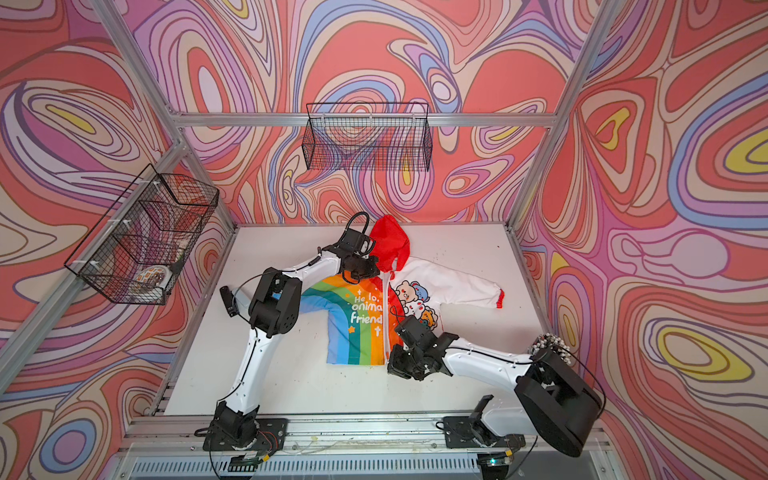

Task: Unzip the jacket
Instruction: Unzip the zipper on the jacket.

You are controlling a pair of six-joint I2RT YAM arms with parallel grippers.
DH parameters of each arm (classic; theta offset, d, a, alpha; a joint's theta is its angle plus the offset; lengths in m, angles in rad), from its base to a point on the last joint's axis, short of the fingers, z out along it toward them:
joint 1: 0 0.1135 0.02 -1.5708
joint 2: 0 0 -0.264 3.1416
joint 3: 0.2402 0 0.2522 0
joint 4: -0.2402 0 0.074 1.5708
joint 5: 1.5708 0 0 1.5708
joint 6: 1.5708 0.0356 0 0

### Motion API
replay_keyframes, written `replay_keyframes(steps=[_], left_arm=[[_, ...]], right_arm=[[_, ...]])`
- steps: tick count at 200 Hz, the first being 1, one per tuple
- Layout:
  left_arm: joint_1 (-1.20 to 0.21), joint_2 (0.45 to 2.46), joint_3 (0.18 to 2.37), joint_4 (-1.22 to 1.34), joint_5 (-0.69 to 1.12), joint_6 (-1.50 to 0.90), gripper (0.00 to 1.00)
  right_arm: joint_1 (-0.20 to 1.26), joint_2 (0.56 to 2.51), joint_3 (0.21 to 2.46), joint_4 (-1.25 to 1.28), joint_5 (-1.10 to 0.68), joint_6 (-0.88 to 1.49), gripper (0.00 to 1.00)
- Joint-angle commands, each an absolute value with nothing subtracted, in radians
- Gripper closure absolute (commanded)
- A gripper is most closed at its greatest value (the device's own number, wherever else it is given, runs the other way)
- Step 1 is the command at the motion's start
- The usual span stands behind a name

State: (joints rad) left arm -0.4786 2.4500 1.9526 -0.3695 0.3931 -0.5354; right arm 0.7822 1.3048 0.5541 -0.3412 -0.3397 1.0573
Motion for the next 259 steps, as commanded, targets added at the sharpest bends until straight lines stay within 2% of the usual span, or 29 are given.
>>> replay_keyframes(steps=[1,39,64,86,108,145,171,186,221,259], left_arm=[[-0.471,2.527,1.923,-0.434,0.331,-0.538,1.00],[-0.471,2.531,1.926,-0.433,0.343,-0.536,0.96],[-0.473,2.545,1.964,-0.456,0.400,-0.538,0.89],[-0.475,2.460,1.904,-0.362,0.445,-0.567,0.74],[-0.474,2.379,1.939,-0.383,0.438,-0.555,0.59],[-0.475,2.257,1.997,-0.462,0.380,-0.516,0.44],[-0.486,2.082,1.843,-0.417,0.326,-0.506,0.30],[-0.504,1.968,1.722,-0.388,0.295,-0.494,0.30],[-0.581,1.752,1.449,-0.377,0.202,-0.468,0.44],[-0.688,1.622,1.217,-0.355,0.178,-0.512,0.57]], right_arm=[[0.791,1.289,0.555,-0.370,-0.330,1.054,1.00],[0.791,1.319,0.567,-0.335,-0.326,1.054,1.00],[0.791,1.299,0.617,-0.393,-0.272,1.030,0.83],[0.791,1.270,0.691,-0.529,-0.192,0.974,0.73],[0.790,1.275,0.769,-0.664,-0.072,0.914,0.64],[0.788,1.314,0.875,-0.759,0.107,0.855,0.63],[0.754,1.334,0.896,-0.717,0.135,0.824,0.64],[0.712,1.351,0.895,-0.675,0.091,0.801,0.65],[0.585,1.374,0.876,-0.648,-0.019,0.732,0.70],[0.427,1.371,0.834,-0.687,-0.093,0.640,0.76]])
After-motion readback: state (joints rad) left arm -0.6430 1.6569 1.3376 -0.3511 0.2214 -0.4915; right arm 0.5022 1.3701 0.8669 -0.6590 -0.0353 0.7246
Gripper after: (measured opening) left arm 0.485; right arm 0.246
